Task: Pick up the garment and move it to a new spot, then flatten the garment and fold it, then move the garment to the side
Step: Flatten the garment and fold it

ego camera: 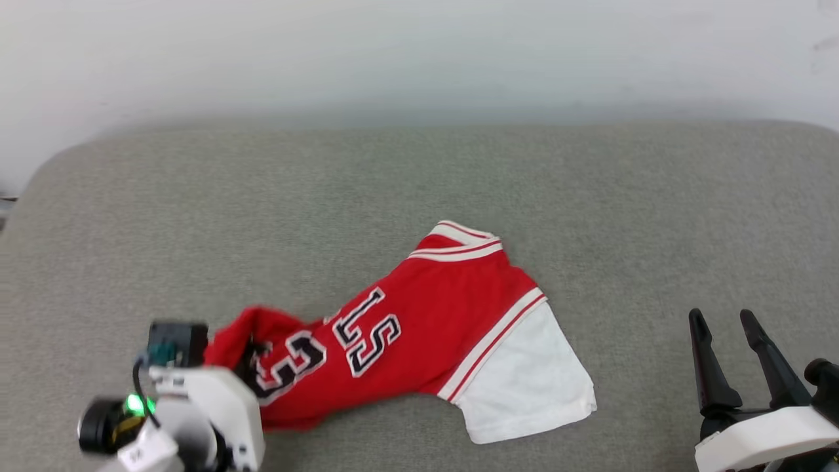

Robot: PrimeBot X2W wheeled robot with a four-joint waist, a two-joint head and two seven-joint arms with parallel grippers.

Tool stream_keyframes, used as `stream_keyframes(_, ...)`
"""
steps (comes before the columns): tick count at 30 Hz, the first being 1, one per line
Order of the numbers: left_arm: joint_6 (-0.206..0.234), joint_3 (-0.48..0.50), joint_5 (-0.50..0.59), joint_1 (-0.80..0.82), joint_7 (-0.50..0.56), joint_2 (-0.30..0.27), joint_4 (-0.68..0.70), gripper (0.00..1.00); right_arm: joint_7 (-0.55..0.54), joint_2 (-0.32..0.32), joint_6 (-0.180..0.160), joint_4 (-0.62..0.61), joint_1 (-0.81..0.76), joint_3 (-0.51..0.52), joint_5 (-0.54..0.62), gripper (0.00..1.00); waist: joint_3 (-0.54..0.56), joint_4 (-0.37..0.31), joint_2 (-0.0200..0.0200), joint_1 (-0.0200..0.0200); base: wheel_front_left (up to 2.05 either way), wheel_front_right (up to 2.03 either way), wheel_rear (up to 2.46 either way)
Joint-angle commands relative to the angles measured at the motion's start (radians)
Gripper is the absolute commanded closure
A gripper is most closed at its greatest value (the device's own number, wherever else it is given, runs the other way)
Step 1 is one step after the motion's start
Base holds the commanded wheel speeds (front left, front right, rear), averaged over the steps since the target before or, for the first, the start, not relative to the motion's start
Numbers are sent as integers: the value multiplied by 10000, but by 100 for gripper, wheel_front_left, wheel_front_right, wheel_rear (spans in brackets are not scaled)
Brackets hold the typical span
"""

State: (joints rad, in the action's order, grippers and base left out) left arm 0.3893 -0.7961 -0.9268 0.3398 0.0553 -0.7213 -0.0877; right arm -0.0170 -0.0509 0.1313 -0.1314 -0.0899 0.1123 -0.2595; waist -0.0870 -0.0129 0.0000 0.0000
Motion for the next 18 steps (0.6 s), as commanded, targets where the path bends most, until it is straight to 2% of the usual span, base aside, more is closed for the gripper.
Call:
stream_keyframes(1,115,39,-192,-470,-90,8,128,100,-60,13,-9,-58,-160,37,60,0,272,298,0,0,0,0,0)
stream_keyframes(5,323,133,-905,-1785,-479,337,342,100,-279,14,-9,-84,-289,90,80,0,474,557,0,0,0,0,0)
stream_keyframes(12,-37,54,-1471,-2682,-1067,1185,-278,100,-588,13,-9,-122,-325,116,136,0,613,571,0,0,0,0,0)
stream_keyframes(13,-100,54,-1492,-2643,-1138,1283,-376,91,-618,13,-9,-120,-330,121,137,0,624,556,0,0,0,0,0)
stream_keyframes(14,-141,64,-1466,-2568,-1222,1366,-467,36,-650,13,-9,-108,-346,149,147,0,636,542,0,0,0,0,0)
stream_keyframes(15,-182,92,-1328,-2430,-1373,1400,-533,0,-678,13,-9,-106,-359,161,147,0,651,529,0,0,0,0,0)
stream_keyframes(18,-165,229,-963,-2143,-2015,1475,-634,0,-734,13,-9,-98,-392,196,106,0,707,480,0,0,0,0,0)
